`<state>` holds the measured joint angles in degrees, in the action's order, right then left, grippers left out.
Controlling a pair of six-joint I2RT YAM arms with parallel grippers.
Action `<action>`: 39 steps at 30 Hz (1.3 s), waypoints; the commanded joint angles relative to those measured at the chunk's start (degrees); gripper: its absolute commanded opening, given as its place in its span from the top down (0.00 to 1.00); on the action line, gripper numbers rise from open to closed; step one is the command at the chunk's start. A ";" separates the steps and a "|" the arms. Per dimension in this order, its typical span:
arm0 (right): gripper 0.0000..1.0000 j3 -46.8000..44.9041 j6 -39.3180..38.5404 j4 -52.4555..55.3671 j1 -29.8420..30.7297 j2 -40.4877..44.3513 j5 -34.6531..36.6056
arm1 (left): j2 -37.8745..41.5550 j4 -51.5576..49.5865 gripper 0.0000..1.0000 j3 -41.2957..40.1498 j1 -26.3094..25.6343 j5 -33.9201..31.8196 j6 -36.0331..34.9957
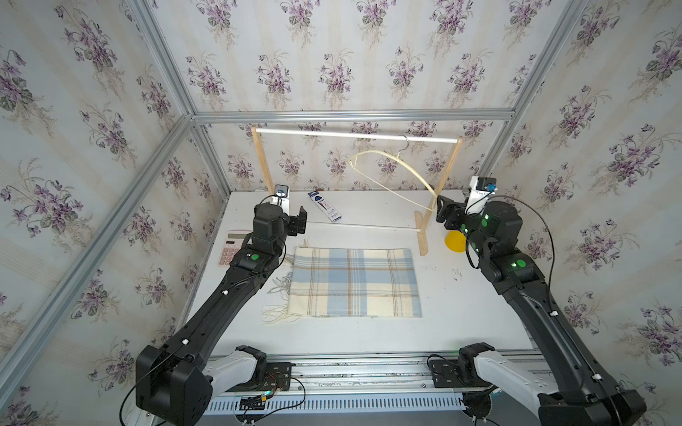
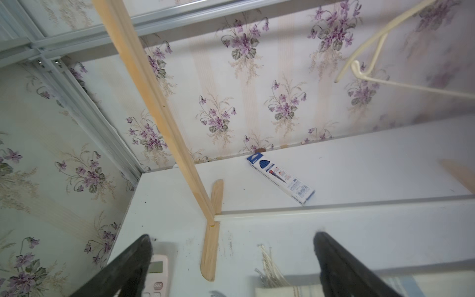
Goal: Hang the scarf on the hanger
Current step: Pick up the hanger from the clothesline.
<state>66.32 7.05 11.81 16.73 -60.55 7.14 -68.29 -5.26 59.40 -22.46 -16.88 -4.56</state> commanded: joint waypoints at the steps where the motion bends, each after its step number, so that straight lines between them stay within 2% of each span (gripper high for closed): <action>1: 0.13 7.75 -5.31 7.03 3.42 -5.41 -0.01 | -0.82 -12.70 0.01 2.44 -3.41 -2.48 6.34; 6: 0.13 16.75 -8.67 10.74 5.20 -13.27 0.42 | -0.73 -17.08 0.01 3.28 -7.10 -5.40 15.21; 12: 0.13 28.31 -15.64 15.35 5.21 -20.33 3.41 | -2.58 -26.12 0.01 6.17 -7.75 -4.88 21.61; 16: 0.14 35.28 -17.44 20.14 5.17 -25.06 0.32 | -3.21 -29.08 0.01 7.25 -7.77 -4.37 24.75; 24: 0.14 32.79 -18.64 20.80 5.24 -26.93 -2.31 | -2.46 -31.85 0.01 7.93 -7.78 -3.33 27.53; 31: 0.16 33.30 -18.65 21.58 5.23 -27.95 -1.88 | -1.51 -32.91 0.01 7.73 -7.78 -3.24 28.33; 39: 0.18 28.38 -19.44 19.56 5.20 -26.87 0.99 | -2.06 -33.28 0.00 7.73 -7.78 -3.14 28.03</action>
<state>95.57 -11.97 33.06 21.85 -87.92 6.26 -70.08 -37.74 67.09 -30.28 -20.16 23.05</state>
